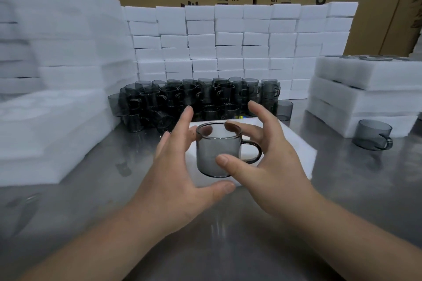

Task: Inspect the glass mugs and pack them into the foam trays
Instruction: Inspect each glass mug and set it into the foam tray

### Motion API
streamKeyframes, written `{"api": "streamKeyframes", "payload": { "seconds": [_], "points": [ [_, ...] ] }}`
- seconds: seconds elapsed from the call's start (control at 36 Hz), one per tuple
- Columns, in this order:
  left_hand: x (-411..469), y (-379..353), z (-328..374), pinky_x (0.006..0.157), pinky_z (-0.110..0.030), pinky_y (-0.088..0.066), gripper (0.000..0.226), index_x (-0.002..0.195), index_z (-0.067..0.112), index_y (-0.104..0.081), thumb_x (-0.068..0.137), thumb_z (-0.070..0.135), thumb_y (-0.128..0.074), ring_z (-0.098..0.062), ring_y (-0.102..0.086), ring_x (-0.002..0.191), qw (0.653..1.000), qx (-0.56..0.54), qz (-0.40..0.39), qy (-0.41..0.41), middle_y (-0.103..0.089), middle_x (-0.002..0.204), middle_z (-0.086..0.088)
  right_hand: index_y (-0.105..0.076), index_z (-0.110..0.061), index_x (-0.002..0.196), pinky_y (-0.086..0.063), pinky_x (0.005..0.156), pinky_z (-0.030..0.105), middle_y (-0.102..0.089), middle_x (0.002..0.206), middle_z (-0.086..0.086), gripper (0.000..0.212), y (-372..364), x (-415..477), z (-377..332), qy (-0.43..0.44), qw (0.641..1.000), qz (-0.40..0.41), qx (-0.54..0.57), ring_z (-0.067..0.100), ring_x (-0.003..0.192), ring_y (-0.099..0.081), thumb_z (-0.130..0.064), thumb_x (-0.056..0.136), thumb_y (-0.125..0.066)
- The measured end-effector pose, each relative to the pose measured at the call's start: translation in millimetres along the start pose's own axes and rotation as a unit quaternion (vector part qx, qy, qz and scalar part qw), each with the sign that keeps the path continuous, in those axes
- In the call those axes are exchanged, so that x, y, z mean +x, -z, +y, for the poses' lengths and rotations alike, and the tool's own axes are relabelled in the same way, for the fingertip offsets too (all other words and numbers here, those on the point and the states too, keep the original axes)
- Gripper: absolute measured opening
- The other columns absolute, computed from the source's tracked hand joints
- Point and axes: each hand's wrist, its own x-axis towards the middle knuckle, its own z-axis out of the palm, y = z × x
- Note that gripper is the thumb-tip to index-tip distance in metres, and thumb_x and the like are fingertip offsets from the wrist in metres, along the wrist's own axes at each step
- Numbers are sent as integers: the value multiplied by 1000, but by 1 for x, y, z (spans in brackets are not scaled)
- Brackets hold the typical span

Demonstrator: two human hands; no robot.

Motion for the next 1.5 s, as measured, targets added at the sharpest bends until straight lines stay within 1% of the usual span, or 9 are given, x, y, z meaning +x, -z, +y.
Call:
{"api": "streamKeyframes", "payload": {
  "seconds": [0.14, 0.28, 0.42, 0.53, 0.69, 0.92, 1.22, 1.31, 1.5],
  "points": [
    [1, -5, -4, 113, -41, -25, 88, 107, 82, -4, 43, 71, -64, -8, -26, 138, 1000, 21, 19, 3, -36, 115, 53, -20, -75, 106, -34, 72, -5, -47, 111, -45, 71, -3, -2, -1, -9, 1000, 2, 11, -25, 108, -39, -54, 56, -66],
    [0, -7, -9, 94, -3, -28, 80, 101, 79, -17, 39, 66, -66, 15, -36, 121, 999, -14, 46, 22, -50, 121, 26, -28, -64, 113, -40, 78, 3, -54, 110, -39, 60, -1, -2, -2, -7, 998, -2, 57, -17, 107, -47, -63, 59, -54],
    [1, -5, -11, 79, 9, -23, 71, 96, 77, -24, 37, 66, -62, 28, -38, 106, 996, -5, 86, 30, -51, 112, 26, -51, -44, 110, -42, 88, 18, -68, 102, -20, 39, 4, 4, 0, -37, 985, 30, 168, -4, 99, -59, -58, 75, -41],
    [1, -2, -9, 82, 6, -28, 69, 96, 76, -30, 40, 61, -66, 20, -46, 107, 993, -62, 96, 15, -55, 116, 17, -66, -21, 87, -51, 70, 28, -72, 89, 6, 23, 4, 13, 2, -124, 941, 34, 314, 21, 79, -69, -23, 91, -44],
    [-2, -2, -8, 90, -5, -34, 75, 104, 71, -35, 40, 69, -74, 9, -51, 112, 989, -114, 84, -36, -58, 114, 29, -75, -20, 71, -54, 64, 25, -73, 84, 11, 41, 4, 13, -4, -140, 913, -38, 382, 20, 76, -69, -8, 92, -42],
    [-1, -2, -7, 90, -7, -38, 76, 121, 33, -38, 62, 75, -60, 8, -53, 110, 980, -162, 70, -86, -55, 116, 34, -76, -21, 73, -55, 77, 32, -72, 85, 11, 21, 0, 10, -7, -203, 873, -168, 411, 19, 76, -67, -29, 66, -59],
    [1, 0, -11, 112, -29, -24, 83, 127, 47, -34, 58, 93, -34, 5, -31, 133, 994, -101, 46, -20, -44, 137, 22, -68, -11, 94, -55, 64, 25, -68, 96, 15, 33, 3, 10, -8, -254, 823, -200, 467, 20, 74, -69, -30, 73, -52],
    [3, 0, -10, 111, -23, -25, 91, 137, 36, -32, 64, 90, -28, 5, -30, 133, 995, -91, 27, -32, -39, 140, 20, -65, -11, 99, -56, 66, 26, -65, 101, 17, 39, 4, 11, -7, -264, 811, -201, 481, 23, 77, -68, -33, 69, -56],
    [5, -1, -10, 109, -47, -31, 92, 138, 19, -42, 74, 84, -25, -14, -40, 131, 994, -95, 10, -50, -47, 135, 6, -64, -10, 106, -55, 70, 27, -67, 99, 17, 58, 7, 11, -6, -265, 801, -223, 488, 24, 84, -67, -40, 57, -67]
  ]
}}
